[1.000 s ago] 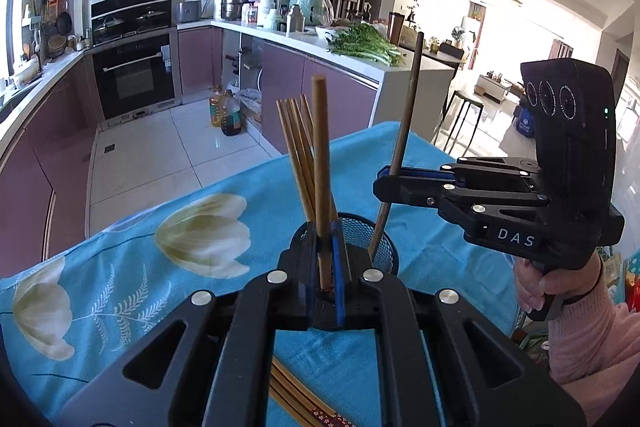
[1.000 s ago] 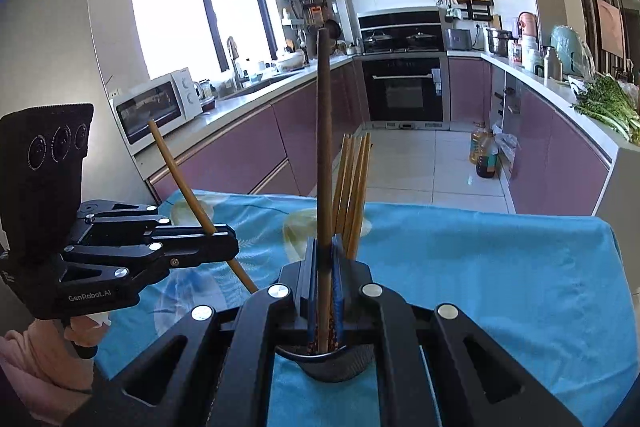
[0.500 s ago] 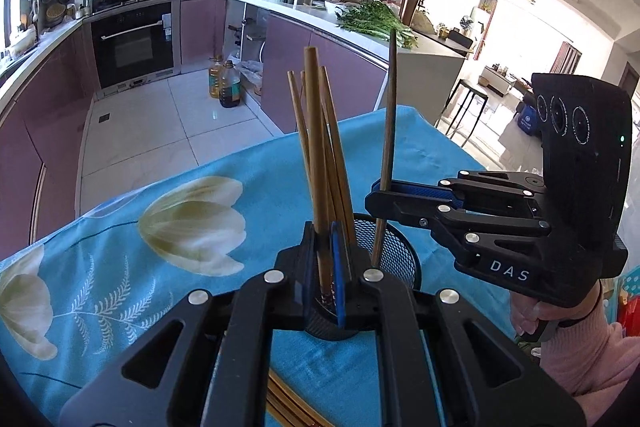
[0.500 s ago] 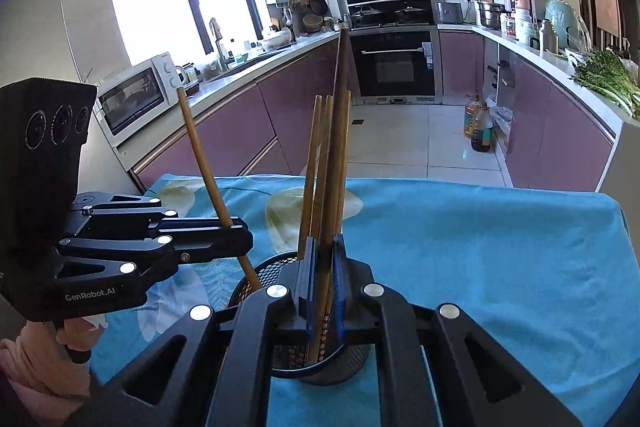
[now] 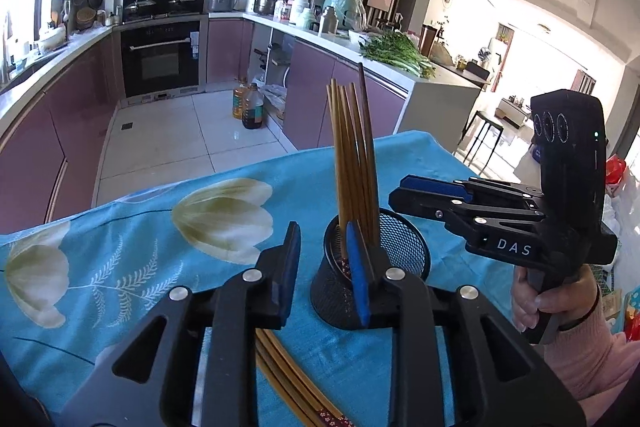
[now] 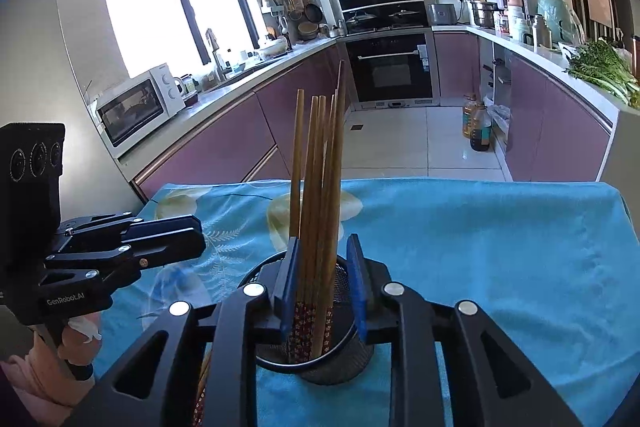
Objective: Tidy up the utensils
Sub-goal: 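Move both open tools back over the remaining chopsticks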
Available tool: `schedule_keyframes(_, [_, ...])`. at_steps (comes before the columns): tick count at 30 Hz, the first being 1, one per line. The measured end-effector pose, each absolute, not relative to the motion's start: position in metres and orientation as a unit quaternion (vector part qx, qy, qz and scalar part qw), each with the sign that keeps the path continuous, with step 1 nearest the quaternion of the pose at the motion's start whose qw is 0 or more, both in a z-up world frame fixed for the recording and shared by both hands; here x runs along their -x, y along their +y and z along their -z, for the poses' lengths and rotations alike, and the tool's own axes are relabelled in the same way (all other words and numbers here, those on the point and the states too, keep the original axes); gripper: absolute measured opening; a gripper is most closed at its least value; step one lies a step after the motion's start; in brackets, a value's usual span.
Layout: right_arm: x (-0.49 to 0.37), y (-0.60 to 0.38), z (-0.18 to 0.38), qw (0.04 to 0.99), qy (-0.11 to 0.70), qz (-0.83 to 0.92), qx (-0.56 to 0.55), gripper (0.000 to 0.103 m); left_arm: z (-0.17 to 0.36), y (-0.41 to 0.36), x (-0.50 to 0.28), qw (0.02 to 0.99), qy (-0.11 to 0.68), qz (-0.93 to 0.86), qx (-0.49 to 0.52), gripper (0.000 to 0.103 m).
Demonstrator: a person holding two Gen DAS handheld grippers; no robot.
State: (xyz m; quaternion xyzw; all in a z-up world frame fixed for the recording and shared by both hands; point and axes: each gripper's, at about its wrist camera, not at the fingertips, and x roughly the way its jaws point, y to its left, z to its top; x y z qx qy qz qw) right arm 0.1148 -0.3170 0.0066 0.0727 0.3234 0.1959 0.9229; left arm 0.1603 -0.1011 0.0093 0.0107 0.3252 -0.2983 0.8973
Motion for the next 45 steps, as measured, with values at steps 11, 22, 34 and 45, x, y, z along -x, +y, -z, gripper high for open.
schedule_keyframes(11, [-0.047, -0.286, -0.019, 0.912, 0.276, -0.302, -0.034, 0.049, 0.0, -0.044, -0.105, 0.931, 0.285, 0.229, -0.019, 0.046])
schedule_keyframes(22, [-0.05, -0.237, 0.061, 0.866, 0.398, -0.303, -0.018, 0.049, 0.074, -0.03, -0.091, 0.904, 0.379, 0.195, -0.029, 0.046])
schedule_keyframes(34, [-0.051, -0.224, 0.083, 0.856, 0.432, -0.285, 0.004, 0.047, 0.105, -0.039, -0.094, 0.883, 0.426, 0.193, -0.03, 0.046])
schedule_keyframes(45, [-0.049, -0.221, 0.087, 0.858, 0.437, -0.269, 0.022, 0.04, 0.112, -0.05, -0.099, 0.876, 0.434, 0.206, -0.04, 0.046])
